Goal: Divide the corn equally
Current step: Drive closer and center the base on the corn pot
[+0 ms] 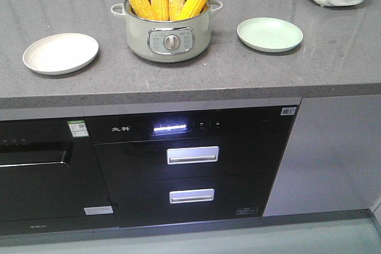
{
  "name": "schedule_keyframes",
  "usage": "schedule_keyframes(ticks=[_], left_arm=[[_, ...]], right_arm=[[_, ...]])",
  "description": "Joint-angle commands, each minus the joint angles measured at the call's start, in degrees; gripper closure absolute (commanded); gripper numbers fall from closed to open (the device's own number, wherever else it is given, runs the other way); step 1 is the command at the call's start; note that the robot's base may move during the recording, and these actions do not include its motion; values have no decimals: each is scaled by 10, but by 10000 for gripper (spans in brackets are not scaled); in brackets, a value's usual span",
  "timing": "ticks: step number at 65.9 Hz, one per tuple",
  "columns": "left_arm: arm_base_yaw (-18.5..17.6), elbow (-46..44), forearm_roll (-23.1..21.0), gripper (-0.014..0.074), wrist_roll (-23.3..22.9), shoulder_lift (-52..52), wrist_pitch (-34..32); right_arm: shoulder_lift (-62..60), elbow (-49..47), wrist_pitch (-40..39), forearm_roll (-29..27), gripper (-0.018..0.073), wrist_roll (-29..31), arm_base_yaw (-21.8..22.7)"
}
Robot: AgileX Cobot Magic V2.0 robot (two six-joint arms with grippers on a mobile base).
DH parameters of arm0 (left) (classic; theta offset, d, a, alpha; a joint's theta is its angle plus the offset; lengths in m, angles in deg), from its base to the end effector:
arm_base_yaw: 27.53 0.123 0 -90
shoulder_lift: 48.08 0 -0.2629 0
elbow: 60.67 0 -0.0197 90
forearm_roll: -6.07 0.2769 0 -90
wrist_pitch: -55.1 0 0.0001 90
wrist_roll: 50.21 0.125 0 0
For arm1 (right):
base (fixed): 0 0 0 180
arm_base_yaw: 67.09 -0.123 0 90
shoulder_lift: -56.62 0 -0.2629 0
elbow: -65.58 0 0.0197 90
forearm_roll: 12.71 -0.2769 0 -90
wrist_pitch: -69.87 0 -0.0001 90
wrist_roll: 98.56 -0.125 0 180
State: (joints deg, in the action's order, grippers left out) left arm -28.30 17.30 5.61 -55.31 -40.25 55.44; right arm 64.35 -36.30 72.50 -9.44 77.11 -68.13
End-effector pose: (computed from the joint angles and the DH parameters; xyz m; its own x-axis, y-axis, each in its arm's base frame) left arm 0.1390 -0.0019 0.2071 0.0657 -0.0978 -0.9930 0.0199 0.9951 -0.0967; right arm 0.1392 0.0022 0.2013 0.0263 0.0190 -0.9995 -0.0160 0.9997 0.0186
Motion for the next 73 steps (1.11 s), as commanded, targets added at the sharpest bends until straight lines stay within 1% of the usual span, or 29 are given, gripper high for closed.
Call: schedule_keyframes(ticks=[1, 73], left_arm=[[2, -10, -1, 603, -1, -9, -42], [2, -10, -1, 603, -1, -9, -42]], right_arm=[[-3, 5, -42, 4, 565, 5, 1], [-3, 5, -42, 4, 565, 5, 1]])
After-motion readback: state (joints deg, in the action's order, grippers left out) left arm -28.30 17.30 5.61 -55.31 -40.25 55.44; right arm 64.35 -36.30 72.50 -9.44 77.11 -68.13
